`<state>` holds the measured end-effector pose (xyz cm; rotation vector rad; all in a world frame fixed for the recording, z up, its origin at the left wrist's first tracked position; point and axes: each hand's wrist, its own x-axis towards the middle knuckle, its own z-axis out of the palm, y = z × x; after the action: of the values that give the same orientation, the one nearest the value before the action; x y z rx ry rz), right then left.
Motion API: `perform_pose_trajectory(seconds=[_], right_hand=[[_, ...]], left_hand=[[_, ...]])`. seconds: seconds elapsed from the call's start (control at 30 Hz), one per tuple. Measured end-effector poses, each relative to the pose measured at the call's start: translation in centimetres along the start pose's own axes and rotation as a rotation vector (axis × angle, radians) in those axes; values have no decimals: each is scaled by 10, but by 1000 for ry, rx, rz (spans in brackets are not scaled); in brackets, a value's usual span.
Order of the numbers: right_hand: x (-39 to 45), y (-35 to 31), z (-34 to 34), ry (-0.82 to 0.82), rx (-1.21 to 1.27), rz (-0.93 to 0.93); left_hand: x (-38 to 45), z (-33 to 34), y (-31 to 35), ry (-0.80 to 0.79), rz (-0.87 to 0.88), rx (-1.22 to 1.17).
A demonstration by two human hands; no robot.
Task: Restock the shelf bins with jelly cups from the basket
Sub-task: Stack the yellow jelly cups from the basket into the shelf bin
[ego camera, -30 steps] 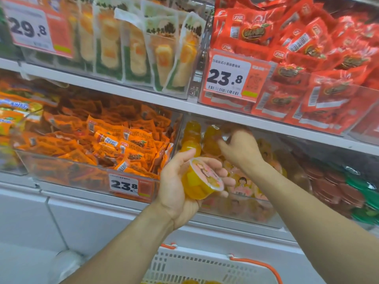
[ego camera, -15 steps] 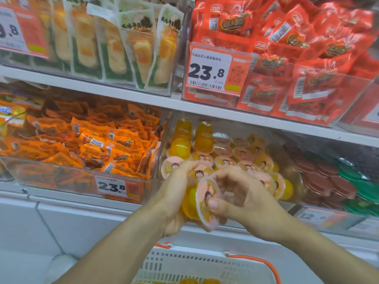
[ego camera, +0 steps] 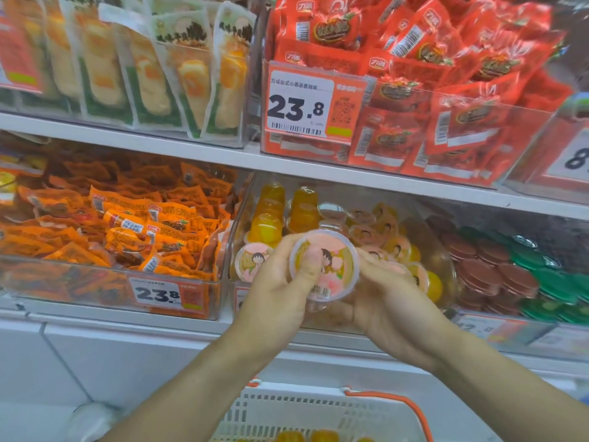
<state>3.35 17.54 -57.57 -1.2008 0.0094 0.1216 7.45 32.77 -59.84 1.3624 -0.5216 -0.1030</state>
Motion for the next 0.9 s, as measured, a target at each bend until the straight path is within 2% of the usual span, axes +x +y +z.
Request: perform_pose_trajectory(seconds=[0.07, 0.13, 0.2, 0.27, 0.33, 0.43, 0.6, 0.67, 0.9], right_hand=[[2, -1, 2, -53, 49, 10], [7, -5, 2, -53, 25, -25], [15, -13, 1, -10, -56, -79], [28, -24, -4, 109, -206, -131], [47, -33, -11, 251, -388, -142], [78, -36, -17, 390, -681, -125], [108, -33, -8, 518, -1260, -170], [112, -29, 0, 519, -1426, -233], [120, -21, 17, 400, -1670, -176]], left_hand=[[-3, 2, 2, -28, 41, 40], [-3, 2, 0, -17, 105, 198], [1, -7, -7, 114, 137, 439], [8, -22, -15, 245, 176, 739], [15, -36, -25, 180, 206, 1012], [17, -45, -35, -55, 160, 1228], [20, -40, -41, -90, 148, 1349], [22, -39, -42, -88, 140, 1356], [22, -37, -41, -97, 120, 1343]])
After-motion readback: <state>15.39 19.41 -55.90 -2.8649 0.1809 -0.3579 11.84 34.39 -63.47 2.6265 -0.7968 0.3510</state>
